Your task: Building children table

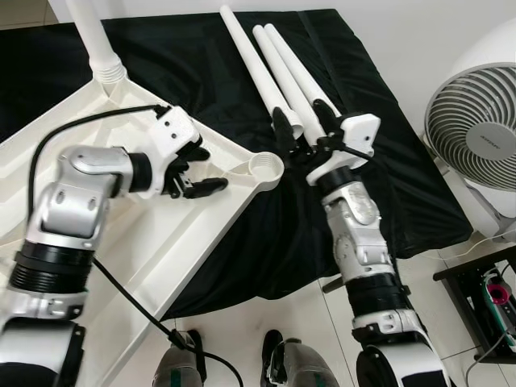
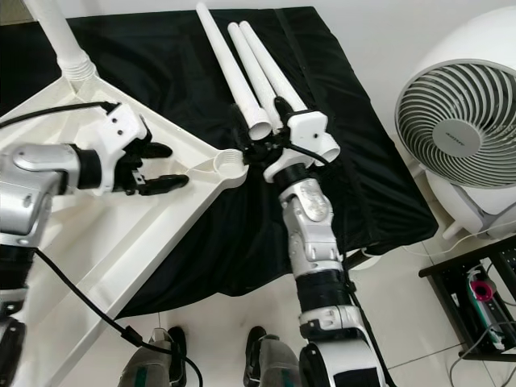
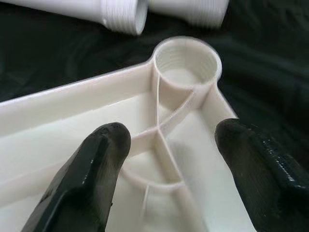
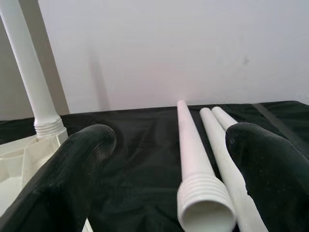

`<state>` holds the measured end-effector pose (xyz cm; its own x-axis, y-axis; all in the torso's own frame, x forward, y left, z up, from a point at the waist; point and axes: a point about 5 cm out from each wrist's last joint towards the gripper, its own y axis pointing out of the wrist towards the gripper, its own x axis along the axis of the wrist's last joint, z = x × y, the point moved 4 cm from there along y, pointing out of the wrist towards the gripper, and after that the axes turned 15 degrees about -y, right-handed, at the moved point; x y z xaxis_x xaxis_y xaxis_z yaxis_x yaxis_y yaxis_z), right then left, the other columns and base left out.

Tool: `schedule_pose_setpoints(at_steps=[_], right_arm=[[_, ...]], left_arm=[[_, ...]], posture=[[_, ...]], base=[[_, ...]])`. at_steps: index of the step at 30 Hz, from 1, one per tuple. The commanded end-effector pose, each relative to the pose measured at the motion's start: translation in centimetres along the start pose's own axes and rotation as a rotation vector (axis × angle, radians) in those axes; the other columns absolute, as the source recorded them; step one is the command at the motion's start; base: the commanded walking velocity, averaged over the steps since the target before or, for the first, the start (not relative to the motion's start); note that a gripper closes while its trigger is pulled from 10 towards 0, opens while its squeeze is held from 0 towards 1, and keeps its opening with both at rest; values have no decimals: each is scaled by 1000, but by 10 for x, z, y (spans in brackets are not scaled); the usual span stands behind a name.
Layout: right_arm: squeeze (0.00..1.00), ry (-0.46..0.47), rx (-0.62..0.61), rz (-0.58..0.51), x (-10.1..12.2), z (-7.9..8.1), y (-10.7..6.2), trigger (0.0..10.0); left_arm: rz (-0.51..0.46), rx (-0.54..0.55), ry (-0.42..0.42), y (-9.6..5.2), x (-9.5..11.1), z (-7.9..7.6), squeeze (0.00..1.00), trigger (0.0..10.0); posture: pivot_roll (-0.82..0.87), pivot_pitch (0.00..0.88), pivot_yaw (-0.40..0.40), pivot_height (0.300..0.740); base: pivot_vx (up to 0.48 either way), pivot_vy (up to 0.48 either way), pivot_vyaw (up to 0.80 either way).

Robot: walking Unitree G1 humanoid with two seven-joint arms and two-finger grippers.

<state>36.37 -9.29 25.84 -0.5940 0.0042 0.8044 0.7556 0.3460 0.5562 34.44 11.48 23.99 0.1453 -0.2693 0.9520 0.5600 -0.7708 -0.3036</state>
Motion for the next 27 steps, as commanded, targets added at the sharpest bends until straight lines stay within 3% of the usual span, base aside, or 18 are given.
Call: schedule_pose_setpoints(at_steps=[1, 12, 20, 22, 27], right_arm=[[0, -6, -12, 13, -1, -3, -4, 10000], [0, -35, -67, 77, -1, -21, -28, 10000], [0, -42, -66, 92, -2, -24, -30, 10000], [0, -39, -59, 100, -2, -24, -30, 10000], [0, -39, -53, 107, -4, -24, -31, 10000]], left_arm=[[-85, 330, -32, -9, 5, 29, 0, 10000], [-8, 298, -25, -24, -13, 2, 0, 10000], [31, 304, -30, -29, -24, -6, 0, 10000], [39, 252, -8, -30, -23, -18, 0, 10000], [40, 205, 3, -32, -23, -27, 0, 10000]], posture=[[136, 204, -39, 740], [146, 203, -57, 740], [148, 201, -63, 740], [154, 201, -69, 740], [157, 201, -71, 740]], base=[[0, 0, 0], [0, 0, 0], [0, 0, 0], [0, 0, 0], [0, 0, 0]])
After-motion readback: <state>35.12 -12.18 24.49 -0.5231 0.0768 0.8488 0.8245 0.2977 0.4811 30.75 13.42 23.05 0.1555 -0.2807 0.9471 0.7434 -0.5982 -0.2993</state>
